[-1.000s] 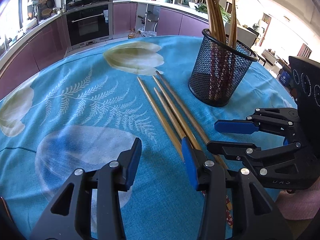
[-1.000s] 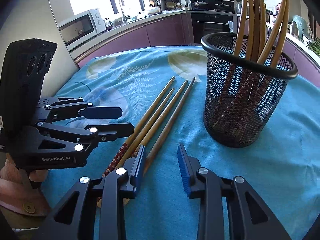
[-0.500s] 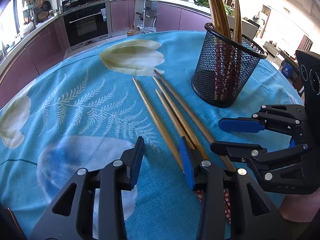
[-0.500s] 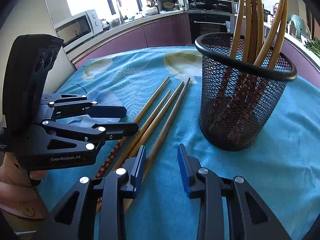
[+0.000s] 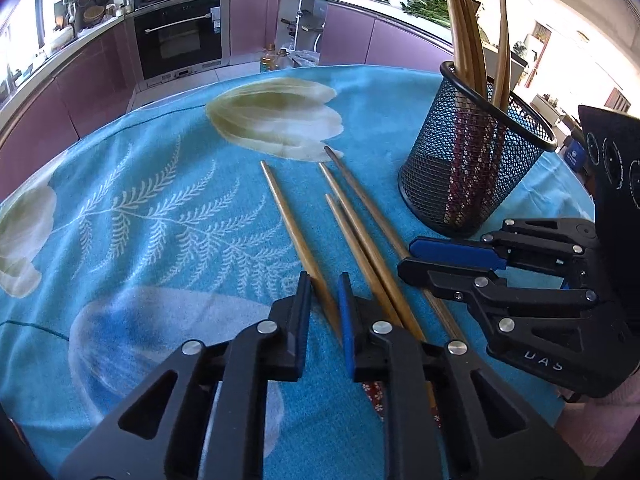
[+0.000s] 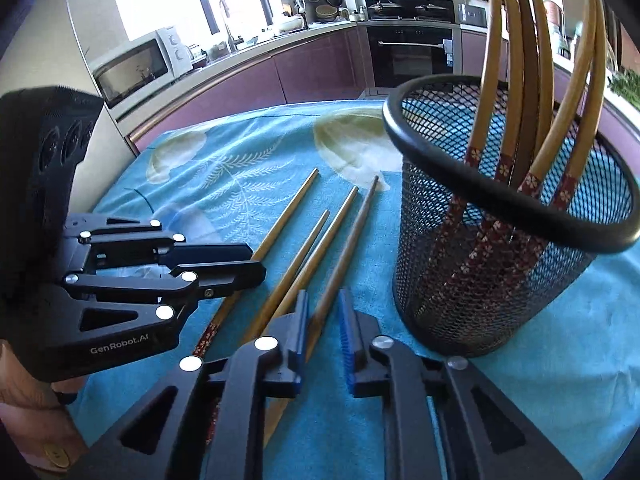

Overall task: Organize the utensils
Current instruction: 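Grasp a chopstick with the left gripper while the right gripper grasps another, then lift both chopsticks upright and lower them into the mesh cup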

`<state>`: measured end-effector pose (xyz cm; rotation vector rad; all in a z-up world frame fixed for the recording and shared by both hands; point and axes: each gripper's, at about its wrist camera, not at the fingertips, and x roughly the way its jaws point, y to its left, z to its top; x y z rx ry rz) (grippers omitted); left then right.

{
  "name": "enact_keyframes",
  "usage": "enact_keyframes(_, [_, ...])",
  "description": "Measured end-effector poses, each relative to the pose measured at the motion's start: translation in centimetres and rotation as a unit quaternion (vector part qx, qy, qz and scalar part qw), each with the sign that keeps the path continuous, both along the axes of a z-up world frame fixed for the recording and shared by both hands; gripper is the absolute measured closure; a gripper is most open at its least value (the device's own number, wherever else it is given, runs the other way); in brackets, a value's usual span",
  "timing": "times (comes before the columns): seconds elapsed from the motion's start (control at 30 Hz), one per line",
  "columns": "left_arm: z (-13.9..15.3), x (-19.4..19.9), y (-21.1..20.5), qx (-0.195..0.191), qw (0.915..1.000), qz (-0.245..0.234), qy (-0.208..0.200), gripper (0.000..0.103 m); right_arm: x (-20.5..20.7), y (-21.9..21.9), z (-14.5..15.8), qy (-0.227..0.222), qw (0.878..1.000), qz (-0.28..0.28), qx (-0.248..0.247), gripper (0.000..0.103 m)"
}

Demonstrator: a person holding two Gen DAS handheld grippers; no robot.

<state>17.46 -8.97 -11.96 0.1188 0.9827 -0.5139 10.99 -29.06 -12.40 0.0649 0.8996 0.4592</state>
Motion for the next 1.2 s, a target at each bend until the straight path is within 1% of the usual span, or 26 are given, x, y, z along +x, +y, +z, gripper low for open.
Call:
enact_keyframes(0.17, [0.1,-0.6,0.6,-0.019,0.9997,0.017,-0.001,0.095,-0.3,-0.9,0.0,0.007,0.999,-0.018,0.029,0.096])
enact_keyframes(0.27, [0.5,-1.1,1.1,-0.031,0.9992,0.023,-0.004,0.095,-0.8,-1.7,0.2,0.006,0.999,-0.026,0.046,0.097])
enact_keyframes(0.4, [0.8,-1.9,1.3,-0.038,0.9991,0.019,-0.007,0.095,-1.7,-2.0,0.8,-0.003,0.998,-0.015,0.059,0.097])
enact_keyframes(0.57, [0.4,-3.0,1.4,-0.034,0.9994,0.006,0.004,0.095,-2.4,-1.1,0.9,0.003,0.998,0.014,0.054,0.098])
enact_keyframes(0.7, [0.1,-3.8,1.5,-0.026,0.9996,-0.004,0.007,0.095,-2.5,-0.7,0.8,0.004,0.999,0.023,0.045,0.098])
enact_keyframes(0.73, [0.0,-3.8,1.5,-0.024,0.9997,-0.006,0.009,0.095,-2.4,-0.6,0.8,0.004,0.999,0.023,0.04,0.096])
enact_keyframes(0.83, [0.0,-3.7,1.4,-0.019,0.9997,-0.011,0.009,0.094,-2.1,-0.4,0.3,0.011,0.999,0.023,0.031,0.096])
enact_keyframes(0.97, [-0.2,-2.9,1.0,-0.011,0.9997,-0.02,0.007,0.089,-1.7,-0.3,-0.1,0.013,0.999,0.024,0.024,0.095])
enact_keyframes(1.1, [-0.2,-1.9,0.5,-0.006,0.9997,-0.021,0.006,0.089,-1.2,0.0,-0.1,0.011,0.999,0.025,0.019,0.095])
enact_keyframes(1.2, [-0.1,-1.4,0.1,0.001,0.9999,-0.016,0.004,0.092,-0.9,0.2,0.0,0.009,0.999,0.028,0.017,0.095])
